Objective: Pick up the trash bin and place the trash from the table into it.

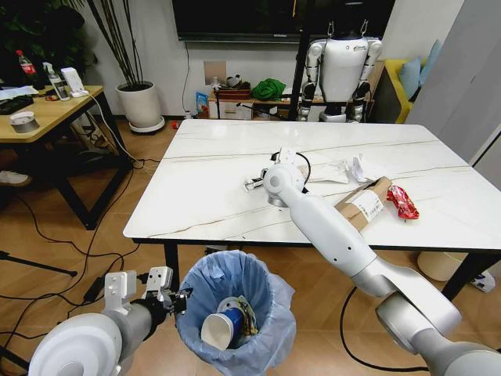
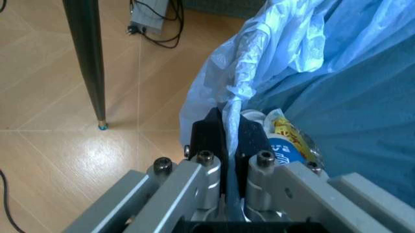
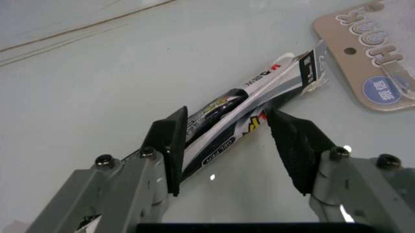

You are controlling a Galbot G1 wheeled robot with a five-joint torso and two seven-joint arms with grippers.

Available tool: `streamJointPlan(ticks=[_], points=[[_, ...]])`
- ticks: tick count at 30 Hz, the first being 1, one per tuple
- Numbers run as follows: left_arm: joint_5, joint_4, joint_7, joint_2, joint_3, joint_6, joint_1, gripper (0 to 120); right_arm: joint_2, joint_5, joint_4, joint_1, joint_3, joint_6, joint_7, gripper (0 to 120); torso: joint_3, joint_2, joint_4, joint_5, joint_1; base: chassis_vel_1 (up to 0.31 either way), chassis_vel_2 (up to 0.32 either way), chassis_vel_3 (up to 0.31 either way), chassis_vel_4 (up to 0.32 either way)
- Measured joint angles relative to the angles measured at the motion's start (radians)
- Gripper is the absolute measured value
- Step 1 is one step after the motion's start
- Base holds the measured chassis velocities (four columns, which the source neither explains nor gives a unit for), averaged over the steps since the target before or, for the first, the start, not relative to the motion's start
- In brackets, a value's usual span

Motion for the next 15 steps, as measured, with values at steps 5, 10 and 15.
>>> streamJointPlan(ticks=[5,10,15], points=[[0.001,0.000,0.000,-0.002,0.000,0.000,0.000,0,-0.004,-0.006,0.008,-0.011,-0.007,0.002,-0.002,21,0.000,0.000,0.0001,-0.0001,0.000,0.000,0.000,0.000,0.000],[0.001,0.000,0.001,-0.002,-0.004,0.000,0.000,0,-0.006,-0.009,0.011,-0.012,-0.012,0.004,-0.002,8,0.000,0.000,0.0000,0.0000,0.000,0.000,0.000,0.000,0.000],[0.002,0.000,0.001,-0.002,-0.006,0.000,0.001,0,-0.010,-0.012,0.022,-0.015,-0.017,0.010,-0.002,0,0.000,0.000,0.0001,-0.0001,0.000,0.000,0.000,0.000,0.000]])
